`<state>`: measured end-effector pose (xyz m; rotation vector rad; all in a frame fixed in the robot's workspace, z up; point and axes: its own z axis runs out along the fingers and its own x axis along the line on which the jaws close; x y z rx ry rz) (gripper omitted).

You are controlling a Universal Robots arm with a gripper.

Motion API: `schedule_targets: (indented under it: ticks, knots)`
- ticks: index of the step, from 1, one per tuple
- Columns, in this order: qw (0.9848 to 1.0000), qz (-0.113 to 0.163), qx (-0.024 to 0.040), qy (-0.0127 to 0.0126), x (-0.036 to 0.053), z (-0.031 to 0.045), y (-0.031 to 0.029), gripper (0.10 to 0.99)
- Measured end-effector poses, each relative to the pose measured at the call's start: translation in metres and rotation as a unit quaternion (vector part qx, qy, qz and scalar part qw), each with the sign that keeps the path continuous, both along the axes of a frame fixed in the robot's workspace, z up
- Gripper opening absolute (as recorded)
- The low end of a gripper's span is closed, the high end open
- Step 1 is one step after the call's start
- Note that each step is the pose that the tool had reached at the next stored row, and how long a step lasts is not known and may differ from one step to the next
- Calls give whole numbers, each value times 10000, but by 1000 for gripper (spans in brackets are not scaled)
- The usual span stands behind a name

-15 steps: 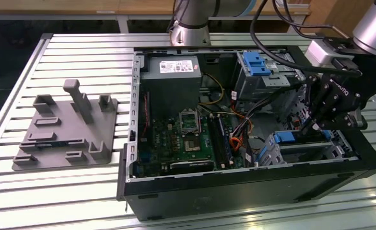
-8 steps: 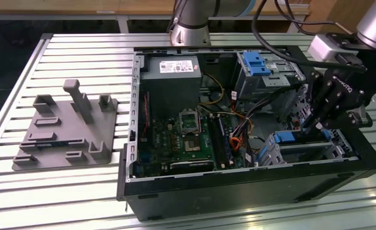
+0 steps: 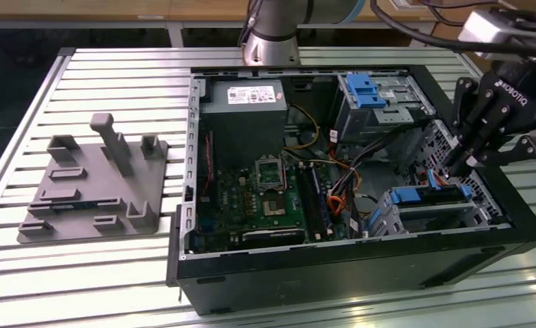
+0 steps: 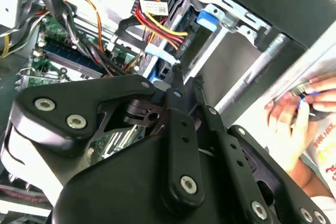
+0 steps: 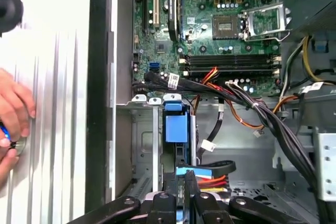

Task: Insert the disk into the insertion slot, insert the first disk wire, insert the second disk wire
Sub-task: 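Insert the second disk wire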

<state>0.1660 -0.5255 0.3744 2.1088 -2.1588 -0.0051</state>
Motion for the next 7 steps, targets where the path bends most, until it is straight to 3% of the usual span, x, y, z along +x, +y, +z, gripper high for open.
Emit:
schedule_targets:
  ticks: [7]
  knots:
    - [10000, 0, 1, -1, 0, 16, 0, 216]
